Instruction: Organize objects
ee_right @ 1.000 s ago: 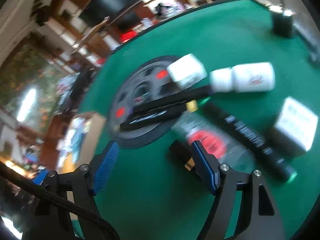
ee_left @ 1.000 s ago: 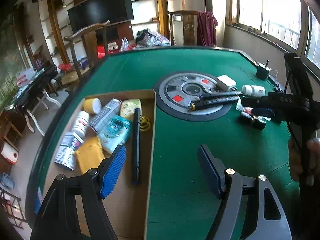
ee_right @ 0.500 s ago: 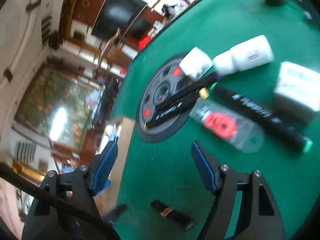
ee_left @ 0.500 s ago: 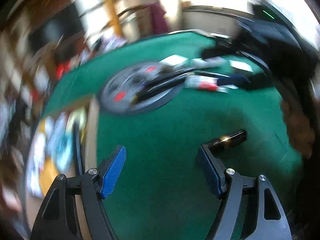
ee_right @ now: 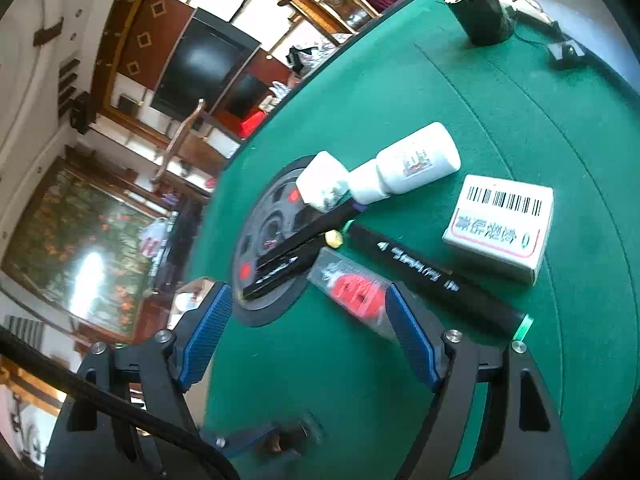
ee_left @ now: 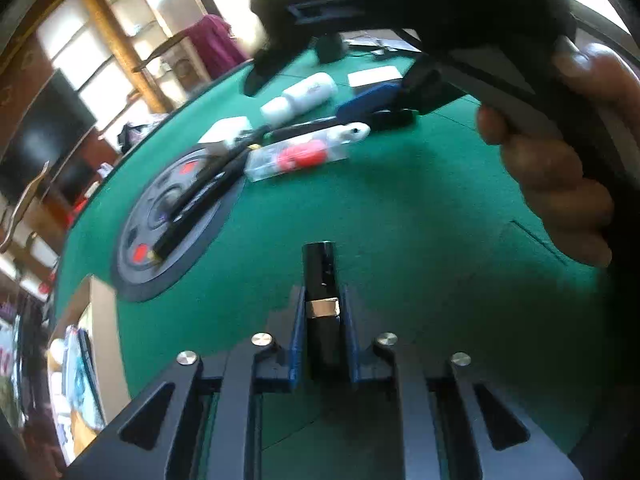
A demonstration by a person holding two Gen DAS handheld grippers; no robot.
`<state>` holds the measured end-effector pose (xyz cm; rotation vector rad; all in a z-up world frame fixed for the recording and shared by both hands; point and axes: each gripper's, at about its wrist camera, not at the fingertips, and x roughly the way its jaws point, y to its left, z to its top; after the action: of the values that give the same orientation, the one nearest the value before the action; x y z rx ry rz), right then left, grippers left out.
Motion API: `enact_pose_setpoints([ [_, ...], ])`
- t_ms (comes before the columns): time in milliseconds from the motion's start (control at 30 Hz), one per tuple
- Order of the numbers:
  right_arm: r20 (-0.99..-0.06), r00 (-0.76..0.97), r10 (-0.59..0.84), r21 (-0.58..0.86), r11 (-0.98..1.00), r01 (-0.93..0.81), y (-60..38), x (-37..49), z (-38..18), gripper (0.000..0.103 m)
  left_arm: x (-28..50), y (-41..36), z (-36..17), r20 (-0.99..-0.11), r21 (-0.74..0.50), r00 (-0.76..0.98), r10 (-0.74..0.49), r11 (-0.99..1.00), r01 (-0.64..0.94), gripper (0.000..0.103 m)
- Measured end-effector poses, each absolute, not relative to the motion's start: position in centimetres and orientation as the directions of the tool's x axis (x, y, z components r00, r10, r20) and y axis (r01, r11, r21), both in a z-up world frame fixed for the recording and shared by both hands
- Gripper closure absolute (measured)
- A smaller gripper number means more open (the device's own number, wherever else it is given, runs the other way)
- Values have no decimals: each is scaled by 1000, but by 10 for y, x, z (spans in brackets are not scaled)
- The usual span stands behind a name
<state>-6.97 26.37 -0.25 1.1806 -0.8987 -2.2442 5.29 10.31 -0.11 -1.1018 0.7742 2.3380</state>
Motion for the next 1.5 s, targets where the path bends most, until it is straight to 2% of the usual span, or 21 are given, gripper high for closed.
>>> enact_pose_setpoints([
  [233,-557,-538,-633,711,-698,85,257,-85,-9,24,64,61,8,-812,239,-570,122,-822,-516,88],
  [367,-509,-473,-719,777,-620,106,254,-86,-16,24,64,41,4,-827,204,-553,101,-862,-463,88],
  [533,-480,-379,-791,805,-569,169,236,-73,-15,24,63,19,6,-833,120,-537,135,-903,-413,88],
  [667,-590,-517,-620,662,-738,130,234,-65,-3,24,61,10,5,-831,87,-535,154,-913,-398,88],
  [800,-704,-538,-463,489,-866,105,211,-68,-7,24,58,7,2,-831,56,-531,168,-923,-380,88],
  [933,-760,-548,-350,350,-931,109,191,-71,-6,25,52,5,1,-833,26,-522,181,-931,-364,88],
  [1067,-809,-557,-188,142,-982,125,166,-71,-9,25,50,7,0,-826,26,-535,177,-936,-350,88],
  [1133,-819,-563,-112,41,-990,137,157,-67,-12,28,51,10,0,-818,38,-549,170,-937,-346,88],
  [1167,-820,-568,-75,-7,-990,141,153,-65,-13,33,52,12,0,-816,48,-555,164,-937,-347,88],
  [1200,-815,-573,-82,-10,-988,154,153,-62,-12,43,53,12,0,-815,51,-556,162,-936,-348,88],
  [1233,-816,-572,-85,-7,-988,156,155,-60,-11,47,53,12,0,-815,47,-555,164,-937,-347,88],
  [1300,-817,-571,-86,-8,-987,160,158,-57,-10,63,52,8,1,-818,16,-546,184,-940,-340,88],
  [1333,-816,-571,-87,-8,-987,161,160,-56,-10,67,53,6,1,-817,7,-544,189,-942,-337,89],
  [1367,-815,-572,-91,0,-988,157,164,-54,-10,74,54,5,1,-817,3,-544,191,-942,-335,89],
  [1400,-814,-573,-92,4,-988,154,166,-53,-10,78,56,4,2,-816,1,-545,193,-943,-334,89],
  [1500,-804,-579,-134,53,-987,154,176,-50,-11,78,61,-2,4,-818,-26,-538,203,-948,-318,89],
])
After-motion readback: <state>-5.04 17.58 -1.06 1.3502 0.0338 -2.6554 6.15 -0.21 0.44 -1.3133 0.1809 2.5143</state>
